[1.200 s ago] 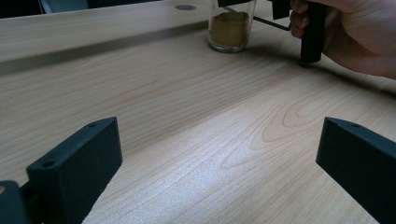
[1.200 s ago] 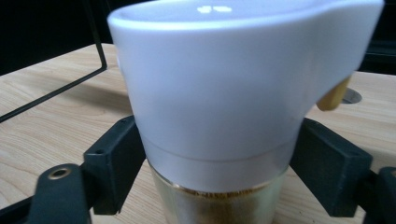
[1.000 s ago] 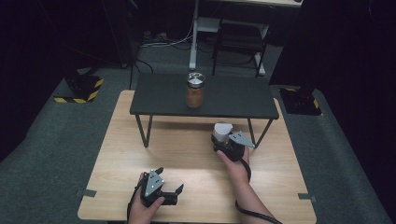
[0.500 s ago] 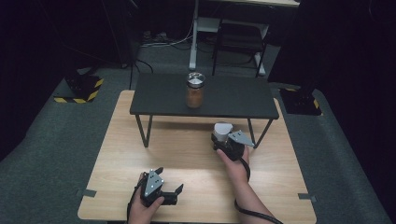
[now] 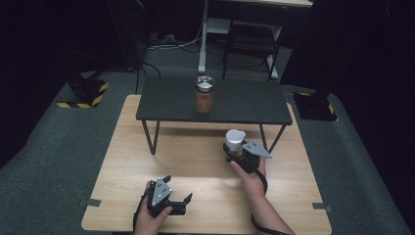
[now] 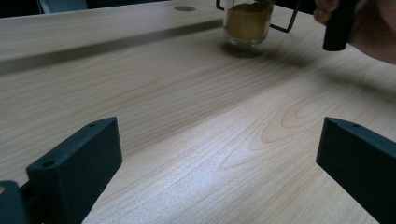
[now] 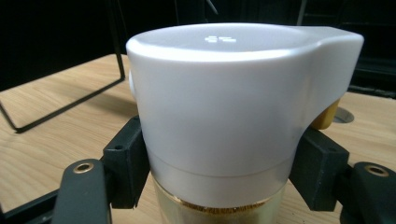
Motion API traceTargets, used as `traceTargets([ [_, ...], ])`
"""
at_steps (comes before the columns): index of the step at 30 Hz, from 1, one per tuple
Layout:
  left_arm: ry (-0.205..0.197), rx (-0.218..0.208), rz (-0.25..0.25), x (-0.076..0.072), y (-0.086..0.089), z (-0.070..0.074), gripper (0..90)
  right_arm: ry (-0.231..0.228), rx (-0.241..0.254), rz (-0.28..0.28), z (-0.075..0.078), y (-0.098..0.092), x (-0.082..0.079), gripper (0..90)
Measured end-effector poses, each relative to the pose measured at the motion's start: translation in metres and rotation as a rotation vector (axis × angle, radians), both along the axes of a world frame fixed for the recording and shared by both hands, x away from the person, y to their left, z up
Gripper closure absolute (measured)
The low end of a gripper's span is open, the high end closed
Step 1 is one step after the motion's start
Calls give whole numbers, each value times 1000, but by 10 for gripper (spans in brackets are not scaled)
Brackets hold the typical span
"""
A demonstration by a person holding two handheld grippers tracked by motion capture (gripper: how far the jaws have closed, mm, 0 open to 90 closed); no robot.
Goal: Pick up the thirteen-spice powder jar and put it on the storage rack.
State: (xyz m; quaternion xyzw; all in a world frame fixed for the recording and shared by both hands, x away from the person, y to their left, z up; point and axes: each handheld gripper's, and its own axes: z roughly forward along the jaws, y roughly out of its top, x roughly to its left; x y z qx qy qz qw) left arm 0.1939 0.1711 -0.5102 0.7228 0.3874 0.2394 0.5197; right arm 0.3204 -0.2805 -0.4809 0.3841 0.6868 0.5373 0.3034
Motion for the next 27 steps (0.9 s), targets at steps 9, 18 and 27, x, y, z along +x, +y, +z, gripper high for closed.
traceTargets([
  [9, -2, 2, -3, 0, 0, 0, 5, -34, 10, 25, 7, -13, -24, 306],
  [18, -5, 11, -4, -1, -1, 0, 5, -56, 37, 46, 21, -32, -52, 306],
  [27, -6, 11, -5, -1, -1, 0, 5, -76, 66, 62, 34, -39, -68, 306],
])
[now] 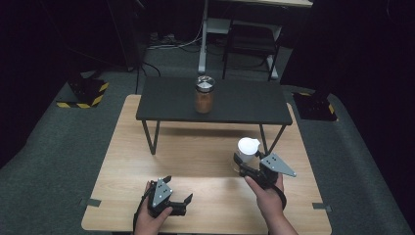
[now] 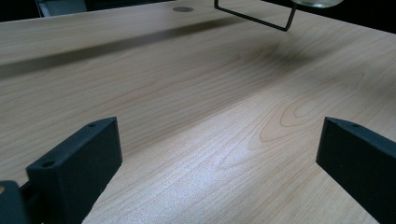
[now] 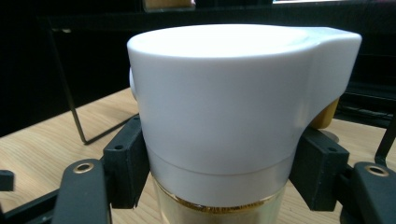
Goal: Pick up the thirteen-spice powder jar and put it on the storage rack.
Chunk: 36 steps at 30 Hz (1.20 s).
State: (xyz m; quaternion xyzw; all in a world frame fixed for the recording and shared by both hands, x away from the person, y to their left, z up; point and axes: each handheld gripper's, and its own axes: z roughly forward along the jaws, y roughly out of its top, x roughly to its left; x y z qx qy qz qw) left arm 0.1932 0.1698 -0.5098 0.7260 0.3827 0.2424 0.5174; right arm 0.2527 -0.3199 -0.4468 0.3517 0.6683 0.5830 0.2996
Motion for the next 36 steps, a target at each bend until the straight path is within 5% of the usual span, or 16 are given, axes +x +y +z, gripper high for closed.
traceTargets([
  [13, 2, -4, -7, 1, 1, 0, 5, -16, 16, -13, 24, 0, -10, 306],
  [36, 10, -16, -10, 2, 3, 0, 5, -70, 4, -30, 88, 22, 1, 306],
])
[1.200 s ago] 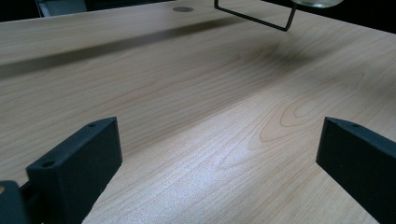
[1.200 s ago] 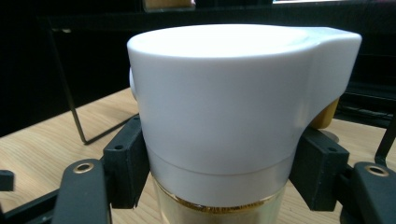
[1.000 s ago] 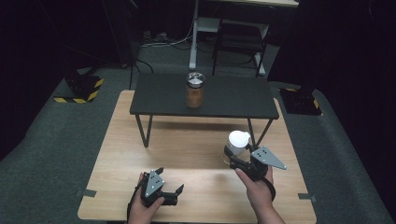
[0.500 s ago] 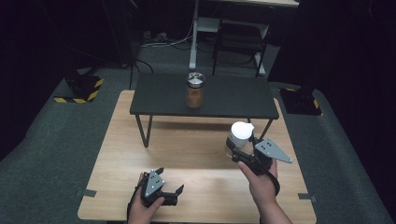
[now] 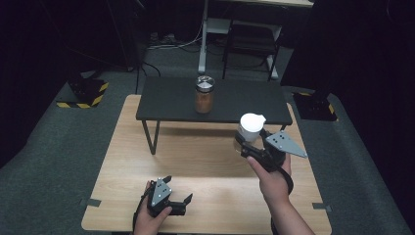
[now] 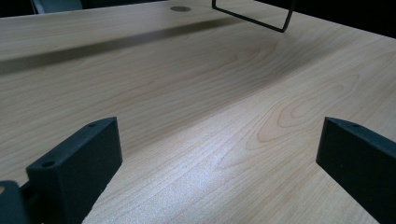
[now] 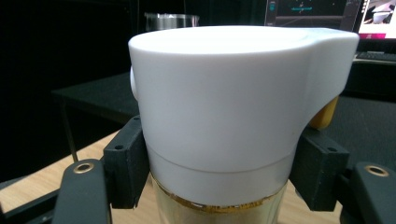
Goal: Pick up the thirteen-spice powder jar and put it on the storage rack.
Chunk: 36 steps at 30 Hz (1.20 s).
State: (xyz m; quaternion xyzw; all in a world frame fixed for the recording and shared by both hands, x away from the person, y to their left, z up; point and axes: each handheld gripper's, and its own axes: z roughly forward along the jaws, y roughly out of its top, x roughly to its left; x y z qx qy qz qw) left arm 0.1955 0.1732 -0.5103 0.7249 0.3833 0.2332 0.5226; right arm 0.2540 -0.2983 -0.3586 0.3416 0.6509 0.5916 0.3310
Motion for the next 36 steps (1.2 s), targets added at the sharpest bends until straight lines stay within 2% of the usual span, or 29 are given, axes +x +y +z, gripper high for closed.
traceTargets([
  [6, 4, -13, 1, 0, 2, -1, 5, -15, 1, -17, 11, 4, 6, 306],
  [16, -2, -3, -1, 0, 1, -1, 5, -51, 3, -44, 29, 7, 21, 306],
  [27, 0, -12, -3, 0, 2, -1, 5, -48, 11, -68, 39, 15, 40, 306],
  [36, -6, -2, -8, 0, 2, -1, 5, -36, 6, -91, 43, 19, 56, 306],
])
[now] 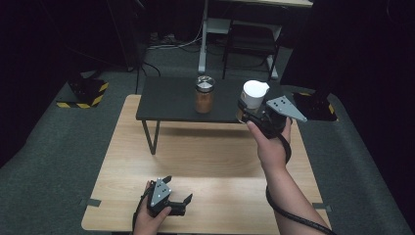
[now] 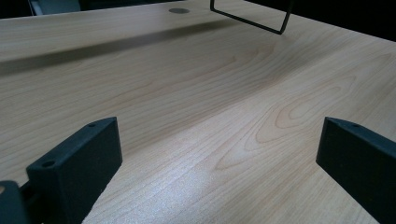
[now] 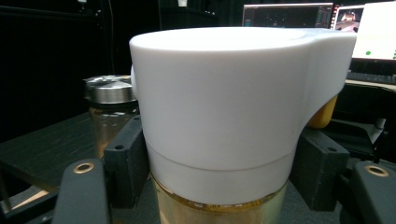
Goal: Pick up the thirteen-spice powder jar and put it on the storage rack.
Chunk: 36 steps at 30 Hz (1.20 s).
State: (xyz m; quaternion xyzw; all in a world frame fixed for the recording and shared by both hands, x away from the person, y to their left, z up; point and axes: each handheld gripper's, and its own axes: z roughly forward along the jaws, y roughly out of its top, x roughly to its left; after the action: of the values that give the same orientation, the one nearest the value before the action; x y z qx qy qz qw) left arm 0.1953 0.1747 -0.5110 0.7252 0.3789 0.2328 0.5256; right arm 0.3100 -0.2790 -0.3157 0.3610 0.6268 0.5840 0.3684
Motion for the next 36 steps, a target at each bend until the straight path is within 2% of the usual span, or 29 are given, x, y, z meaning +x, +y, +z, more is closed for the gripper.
traceTargets([
  [7, -1, -2, -2, 0, 1, 0, 5, 29, -1, -40, 5, 7, 21, 306],
  [14, -1, -6, -5, 1, 1, -1, 5, 48, -6, -67, 5, 12, 36, 306],
  [29, -1, -7, -12, 1, 3, -1, 5, 68, 5, -77, -2, 11, 52, 306],
  [36, 3, -13, -12, 1, 4, -1, 5, 55, 1, -69, -5, 10, 55, 306],
])
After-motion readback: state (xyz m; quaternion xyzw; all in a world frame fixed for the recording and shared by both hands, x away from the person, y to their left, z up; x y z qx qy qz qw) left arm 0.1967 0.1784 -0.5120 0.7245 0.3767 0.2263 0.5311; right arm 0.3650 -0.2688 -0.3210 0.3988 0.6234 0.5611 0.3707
